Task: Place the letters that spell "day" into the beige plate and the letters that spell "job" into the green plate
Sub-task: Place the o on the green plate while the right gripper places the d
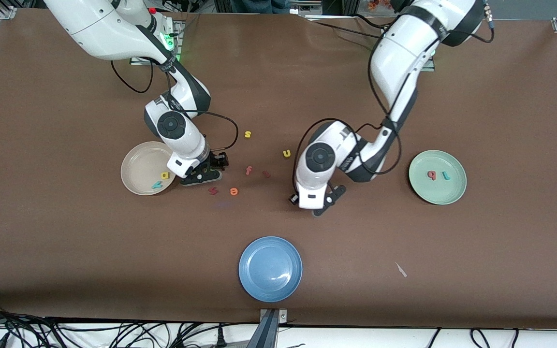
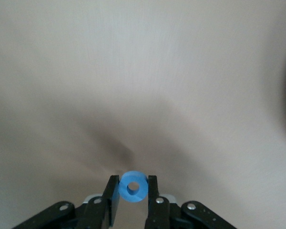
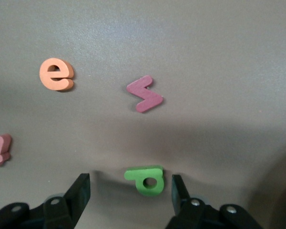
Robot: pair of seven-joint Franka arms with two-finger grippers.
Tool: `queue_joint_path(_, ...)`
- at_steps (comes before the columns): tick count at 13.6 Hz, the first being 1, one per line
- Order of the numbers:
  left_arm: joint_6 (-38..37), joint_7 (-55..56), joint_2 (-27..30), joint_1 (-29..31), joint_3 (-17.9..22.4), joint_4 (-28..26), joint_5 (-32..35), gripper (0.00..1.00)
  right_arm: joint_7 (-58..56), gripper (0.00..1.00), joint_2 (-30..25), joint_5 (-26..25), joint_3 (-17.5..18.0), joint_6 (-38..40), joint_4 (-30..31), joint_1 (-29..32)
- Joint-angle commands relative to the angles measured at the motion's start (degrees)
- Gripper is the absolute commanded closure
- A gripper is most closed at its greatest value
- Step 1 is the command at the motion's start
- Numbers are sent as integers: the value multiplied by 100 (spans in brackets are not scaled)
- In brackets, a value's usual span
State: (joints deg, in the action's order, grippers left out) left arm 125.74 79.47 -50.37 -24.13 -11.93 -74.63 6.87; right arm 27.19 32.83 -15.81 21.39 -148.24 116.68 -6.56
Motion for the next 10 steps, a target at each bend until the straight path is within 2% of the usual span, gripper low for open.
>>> queue_joint_path(1,-1031,-868,860,758,-405,-166,77,99,76,23,4,-141,-47,-240,135,5)
queue_joint_path(2,-1426,-1298,1062,1118,-633,-192,42,99,76,24,4,-141,-48,-240,136,5)
queue_joint_path(4,-2427,-2334,1335,1848,-976,-210,-54,99,41,33,4,-141,-48,-240,136,5)
queue_joint_path(6,-3315,-3354,1477,2297,-1057,-289,-46,100,32,38,4,-141,-48,-240,136,5)
queue_joint_path(10,-3478,-4858,1460,3045,-1048,-832,59,100,24,38,4,-141,-48,-240,127,14)
